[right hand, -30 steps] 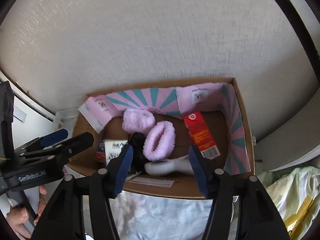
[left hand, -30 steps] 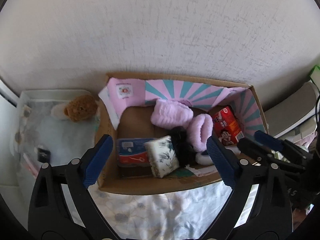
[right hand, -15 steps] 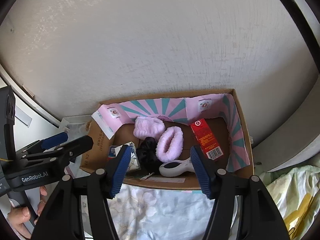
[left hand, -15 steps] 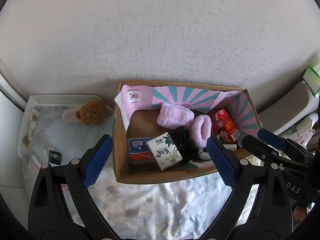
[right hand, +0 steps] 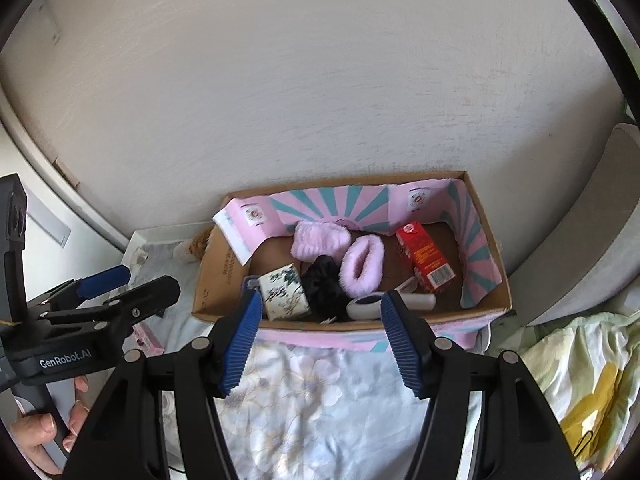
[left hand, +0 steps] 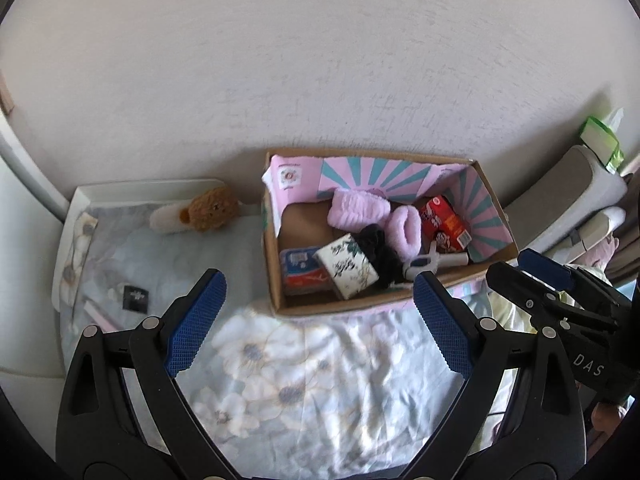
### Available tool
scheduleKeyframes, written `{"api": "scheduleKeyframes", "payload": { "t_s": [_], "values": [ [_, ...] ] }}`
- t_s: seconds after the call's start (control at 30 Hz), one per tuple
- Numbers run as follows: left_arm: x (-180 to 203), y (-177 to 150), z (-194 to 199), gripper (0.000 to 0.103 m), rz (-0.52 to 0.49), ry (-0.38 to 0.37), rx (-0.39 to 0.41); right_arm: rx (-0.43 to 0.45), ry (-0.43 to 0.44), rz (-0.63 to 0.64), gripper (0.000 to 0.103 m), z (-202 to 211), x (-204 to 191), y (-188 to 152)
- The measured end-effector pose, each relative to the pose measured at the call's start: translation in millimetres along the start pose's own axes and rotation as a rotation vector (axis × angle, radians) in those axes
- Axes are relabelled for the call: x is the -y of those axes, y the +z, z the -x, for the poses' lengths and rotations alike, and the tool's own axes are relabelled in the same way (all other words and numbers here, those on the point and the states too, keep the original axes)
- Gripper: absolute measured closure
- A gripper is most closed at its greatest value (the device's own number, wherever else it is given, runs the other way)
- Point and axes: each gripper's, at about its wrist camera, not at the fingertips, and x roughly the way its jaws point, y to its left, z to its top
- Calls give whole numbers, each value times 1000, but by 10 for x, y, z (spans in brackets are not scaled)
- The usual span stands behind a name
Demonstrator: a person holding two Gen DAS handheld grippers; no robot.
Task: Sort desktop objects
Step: 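Withdraw both open tools from the box back toward the tray, then grasp the black jar with the left tool while the right tool grasps the clear tape roll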
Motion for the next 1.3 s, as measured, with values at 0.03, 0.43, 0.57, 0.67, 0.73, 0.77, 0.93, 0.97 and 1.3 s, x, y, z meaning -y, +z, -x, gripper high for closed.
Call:
{"api": "scheduleKeyframes", "payload": {
  "t_s": [0.03,0.43,0.57,0.67,0.73,0.77,0.93,0.97,1.3],
  "values": [
    [-44,-17,23,8,6,-1,0,-2,-3,9,45,13,-53,-23],
    [-923,-118,536,8,94,73,65,-1,94,145,45,3,-939,-189],
    [-1351,-155,634,8,161,105,67,-35,140,239,45,-116,-1298,-284],
    [-1641,-184,650,8,185,150,54,-65,161,300,45,-262,-1542,-411],
    [-1818,-216,650,8,195,179,44,-92,164,355,45,-407,-1701,-567],
    [-1897,-230,643,8,201,186,41,-105,168,376,45,-467,-1758,-639],
    [-2222,-311,481,8,229,186,19,-171,225,454,45,-752,-2041,-1027],
    [-2260,-323,418,8,232,187,6,-179,236,471,45,-794,-2091,-1090],
    [-2316,-403,-352,8,156,150,-100,-267,283,540,45,-1198,-2391,-1531]
  ]
}}
